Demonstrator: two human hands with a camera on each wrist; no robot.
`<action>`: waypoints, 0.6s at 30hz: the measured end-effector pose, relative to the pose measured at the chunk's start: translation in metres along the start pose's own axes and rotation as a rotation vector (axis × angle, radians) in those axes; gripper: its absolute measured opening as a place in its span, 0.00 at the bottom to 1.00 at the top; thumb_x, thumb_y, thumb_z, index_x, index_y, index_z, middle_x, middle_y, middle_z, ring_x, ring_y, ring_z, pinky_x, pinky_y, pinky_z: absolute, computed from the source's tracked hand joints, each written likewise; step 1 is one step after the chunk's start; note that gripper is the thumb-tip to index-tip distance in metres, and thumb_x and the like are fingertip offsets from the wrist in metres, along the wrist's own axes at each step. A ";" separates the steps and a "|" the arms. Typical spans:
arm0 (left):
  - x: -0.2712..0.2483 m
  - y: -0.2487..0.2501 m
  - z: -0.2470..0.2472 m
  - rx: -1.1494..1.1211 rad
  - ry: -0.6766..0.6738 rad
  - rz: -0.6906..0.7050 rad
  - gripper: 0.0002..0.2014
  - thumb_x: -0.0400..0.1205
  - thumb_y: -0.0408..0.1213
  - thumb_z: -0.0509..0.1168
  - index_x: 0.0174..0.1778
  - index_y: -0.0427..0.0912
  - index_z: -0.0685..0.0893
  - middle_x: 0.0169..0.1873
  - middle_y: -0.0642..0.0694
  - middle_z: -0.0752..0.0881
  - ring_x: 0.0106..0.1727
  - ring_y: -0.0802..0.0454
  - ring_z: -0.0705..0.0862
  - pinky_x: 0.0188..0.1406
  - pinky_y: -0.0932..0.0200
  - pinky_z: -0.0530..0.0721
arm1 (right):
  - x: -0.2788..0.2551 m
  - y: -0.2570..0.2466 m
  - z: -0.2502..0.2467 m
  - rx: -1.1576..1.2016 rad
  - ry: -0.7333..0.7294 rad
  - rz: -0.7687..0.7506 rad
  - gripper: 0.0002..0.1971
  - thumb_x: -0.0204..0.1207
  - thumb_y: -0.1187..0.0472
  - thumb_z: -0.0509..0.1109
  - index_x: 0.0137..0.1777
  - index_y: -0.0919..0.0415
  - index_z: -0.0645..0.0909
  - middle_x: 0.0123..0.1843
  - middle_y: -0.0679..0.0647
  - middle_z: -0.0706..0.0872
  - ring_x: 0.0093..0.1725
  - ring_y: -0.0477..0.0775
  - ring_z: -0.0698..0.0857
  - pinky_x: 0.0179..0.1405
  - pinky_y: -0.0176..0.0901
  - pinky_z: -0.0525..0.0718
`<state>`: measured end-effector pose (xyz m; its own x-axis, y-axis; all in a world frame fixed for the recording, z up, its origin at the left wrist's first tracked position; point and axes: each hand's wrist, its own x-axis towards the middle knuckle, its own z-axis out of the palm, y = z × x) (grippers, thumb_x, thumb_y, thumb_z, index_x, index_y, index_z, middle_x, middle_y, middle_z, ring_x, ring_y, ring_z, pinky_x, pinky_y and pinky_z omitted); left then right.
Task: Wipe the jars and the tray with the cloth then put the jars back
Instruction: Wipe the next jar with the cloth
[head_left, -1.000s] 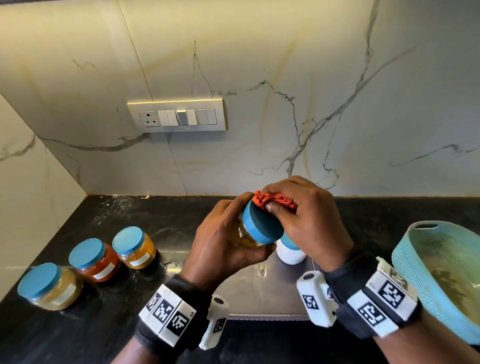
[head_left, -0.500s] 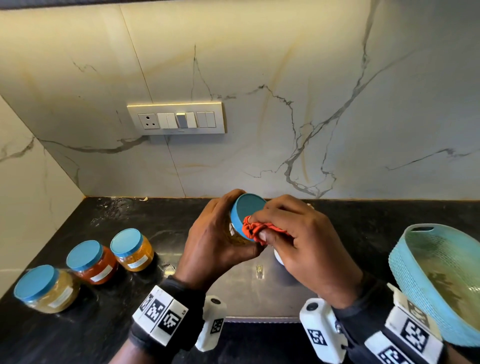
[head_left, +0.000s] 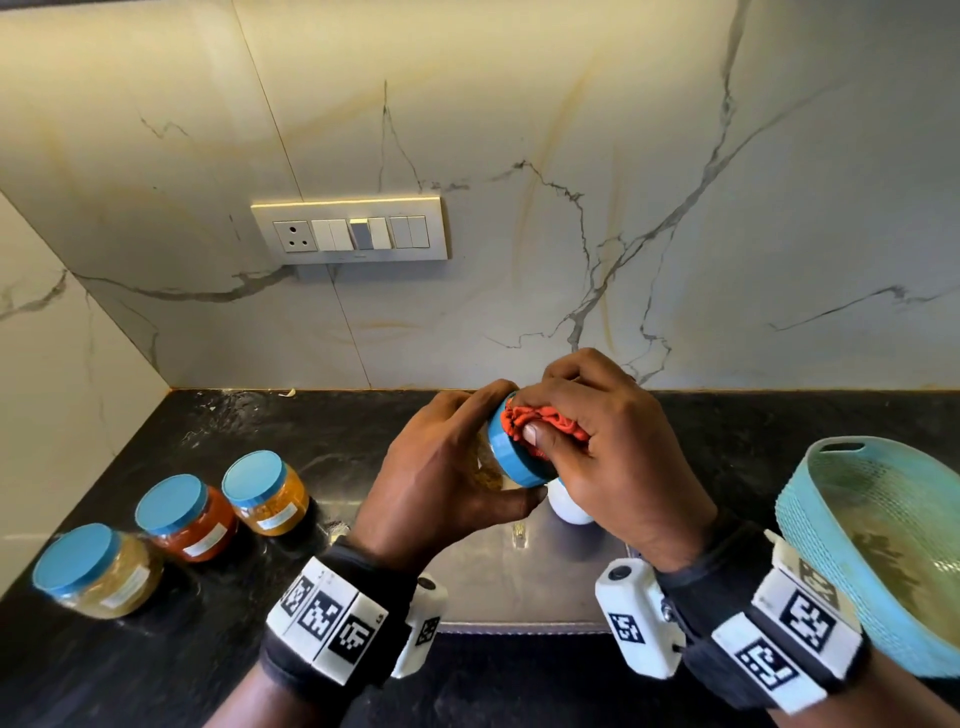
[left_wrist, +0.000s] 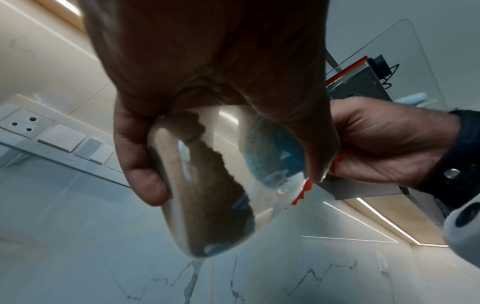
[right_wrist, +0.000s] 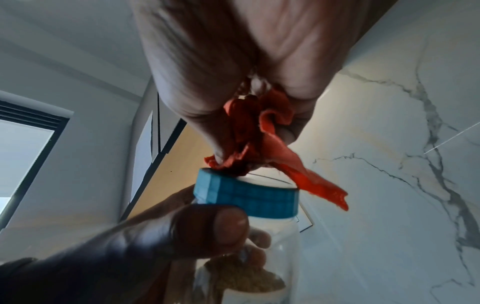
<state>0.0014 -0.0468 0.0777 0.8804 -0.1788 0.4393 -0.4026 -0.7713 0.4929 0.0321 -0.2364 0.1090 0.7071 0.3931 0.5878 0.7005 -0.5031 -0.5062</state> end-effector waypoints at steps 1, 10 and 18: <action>0.000 -0.001 -0.001 0.012 -0.010 -0.002 0.41 0.68 0.62 0.82 0.76 0.55 0.79 0.62 0.56 0.87 0.62 0.54 0.85 0.58 0.49 0.88 | -0.002 0.000 -0.001 -0.003 -0.019 -0.011 0.11 0.75 0.60 0.72 0.56 0.56 0.88 0.54 0.48 0.81 0.51 0.48 0.83 0.53 0.38 0.83; -0.002 -0.007 0.001 -0.018 0.006 -0.046 0.39 0.68 0.63 0.80 0.74 0.54 0.80 0.61 0.60 0.87 0.62 0.58 0.84 0.58 0.55 0.85 | -0.016 0.001 -0.011 -0.075 -0.191 -0.142 0.09 0.78 0.65 0.72 0.55 0.54 0.87 0.55 0.50 0.77 0.52 0.53 0.80 0.51 0.45 0.82; -0.005 -0.014 0.000 -0.121 0.050 -0.093 0.41 0.66 0.66 0.79 0.75 0.55 0.79 0.62 0.58 0.86 0.63 0.59 0.84 0.61 0.58 0.85 | -0.013 0.015 -0.022 -0.277 -0.272 -0.230 0.12 0.75 0.71 0.73 0.53 0.55 0.88 0.54 0.55 0.79 0.48 0.56 0.80 0.46 0.45 0.83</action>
<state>0.0023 -0.0349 0.0684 0.9031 -0.0771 0.4225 -0.3495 -0.7036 0.6187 0.0313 -0.2664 0.1074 0.5613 0.6883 0.4595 0.8166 -0.5511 -0.1719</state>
